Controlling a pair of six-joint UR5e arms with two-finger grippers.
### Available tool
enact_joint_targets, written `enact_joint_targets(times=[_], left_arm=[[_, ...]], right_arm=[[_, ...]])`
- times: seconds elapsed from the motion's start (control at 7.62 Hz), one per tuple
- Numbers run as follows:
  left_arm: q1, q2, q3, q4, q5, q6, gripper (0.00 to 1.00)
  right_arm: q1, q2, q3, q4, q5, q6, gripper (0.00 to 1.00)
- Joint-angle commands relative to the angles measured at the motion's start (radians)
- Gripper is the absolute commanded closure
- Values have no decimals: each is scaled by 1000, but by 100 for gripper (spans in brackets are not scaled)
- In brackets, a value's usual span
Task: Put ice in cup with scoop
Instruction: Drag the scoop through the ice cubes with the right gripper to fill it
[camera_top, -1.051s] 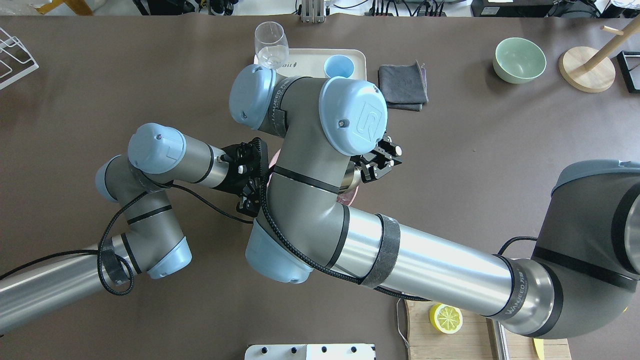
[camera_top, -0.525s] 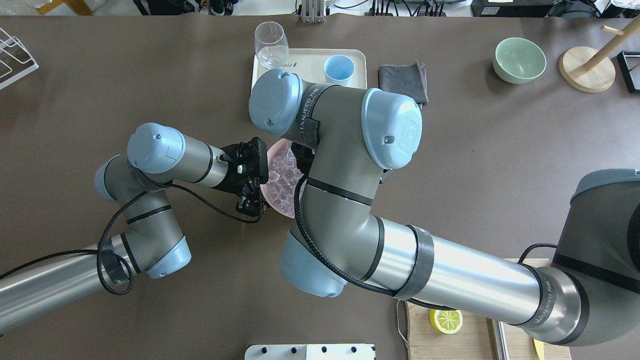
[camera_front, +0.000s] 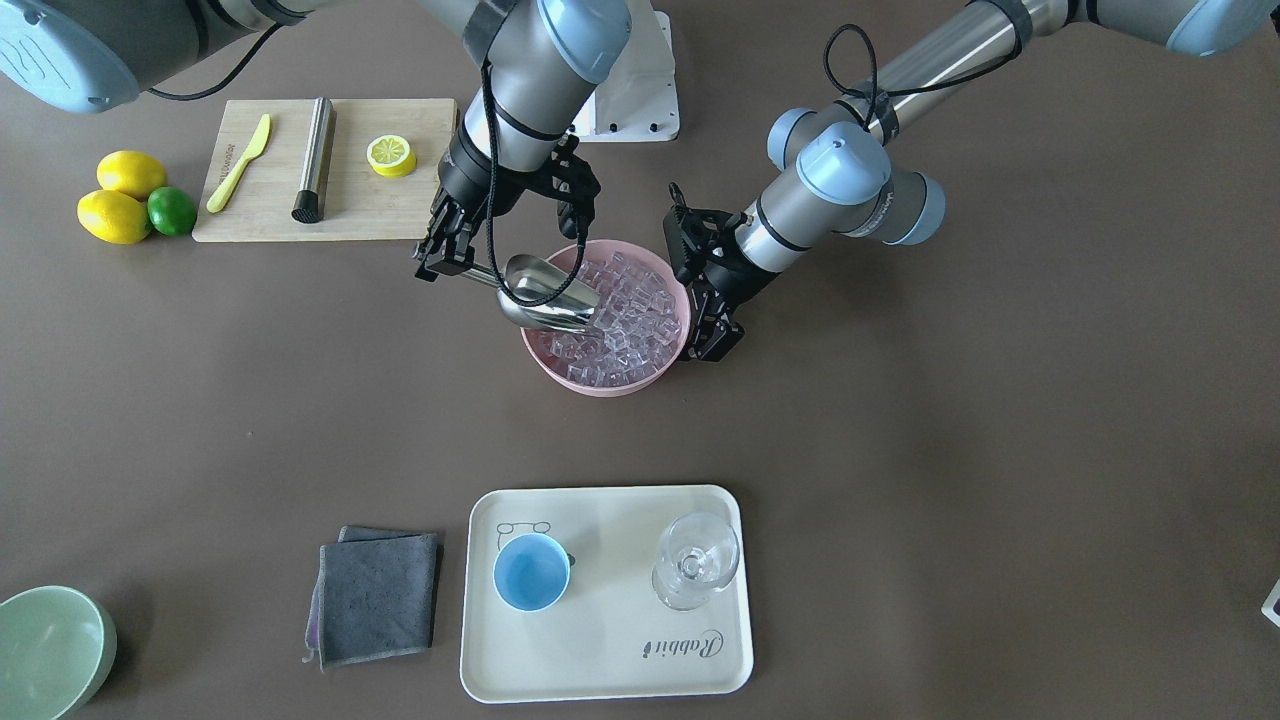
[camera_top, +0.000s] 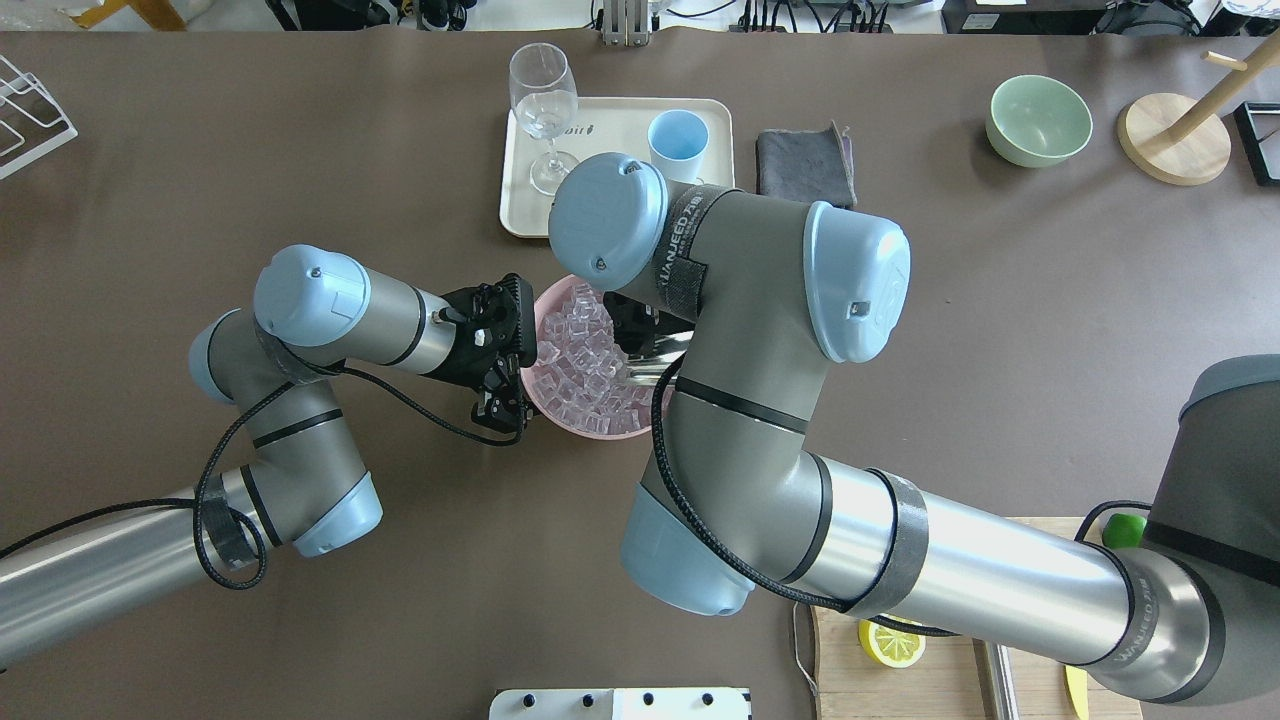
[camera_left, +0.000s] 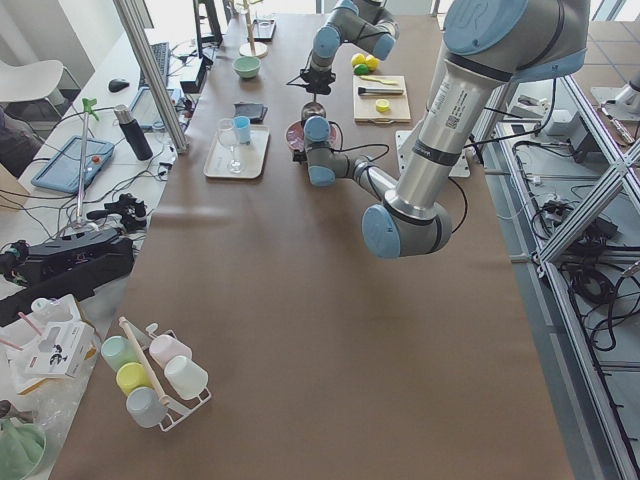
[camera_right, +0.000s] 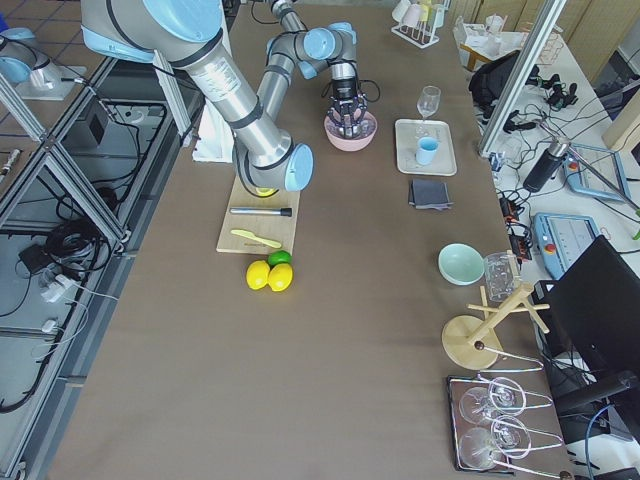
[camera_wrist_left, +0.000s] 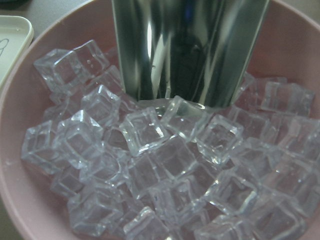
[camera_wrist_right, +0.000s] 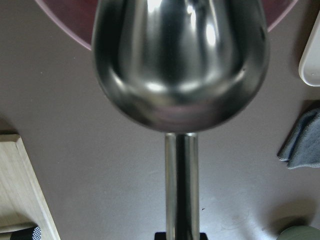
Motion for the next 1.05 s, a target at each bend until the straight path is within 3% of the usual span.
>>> enact_joint_targets(times=[0.0,0.53,0.92], left_arm=[[-5,0,0,0,0,-1,1],[-14,14,1,-3,-20,1,1],[-13,12,1,-2,-20,1,1]], right_arm=[[0,112,-115,-104,-3,3,100],[0,198,-256,-121,-9,10,100],[0,154,-228,-19,-7,36,100]])
